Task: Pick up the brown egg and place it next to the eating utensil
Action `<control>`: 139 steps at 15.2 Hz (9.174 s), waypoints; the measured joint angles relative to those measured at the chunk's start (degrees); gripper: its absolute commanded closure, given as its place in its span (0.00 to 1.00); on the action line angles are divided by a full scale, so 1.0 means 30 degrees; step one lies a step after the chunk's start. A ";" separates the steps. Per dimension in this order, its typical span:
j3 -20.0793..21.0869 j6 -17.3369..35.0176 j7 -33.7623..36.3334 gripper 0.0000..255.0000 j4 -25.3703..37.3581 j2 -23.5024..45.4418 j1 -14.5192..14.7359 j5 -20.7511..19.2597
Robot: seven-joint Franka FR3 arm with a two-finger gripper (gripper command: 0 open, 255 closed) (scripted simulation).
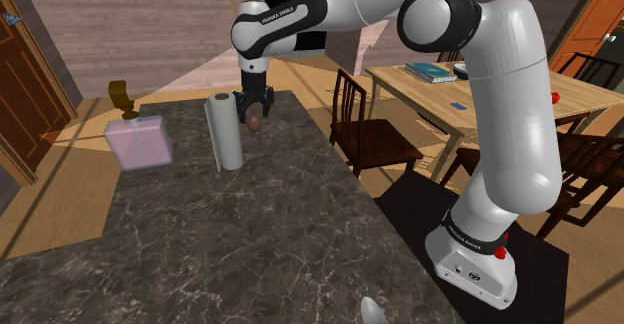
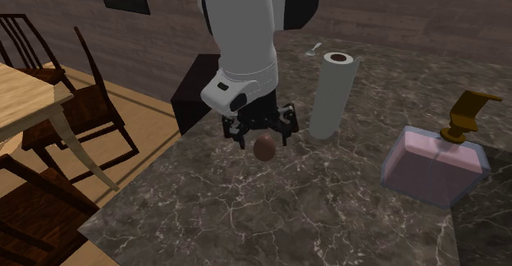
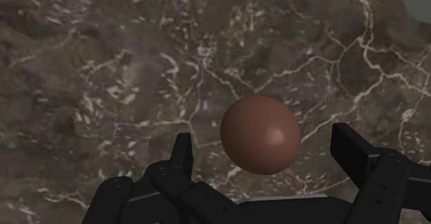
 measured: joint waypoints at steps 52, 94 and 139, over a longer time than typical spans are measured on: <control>0.0316 -0.2965 0.1160 1.00 -0.2299 -0.5409 0.0439 0.0154; 0.7934 -0.4429 1.2392 1.00 -2.4110 -3.1166 0.9437 0.8599; 1.8652 -0.0163 1.7431 0.00 -2.6497 -3.1671 1.3684 1.8426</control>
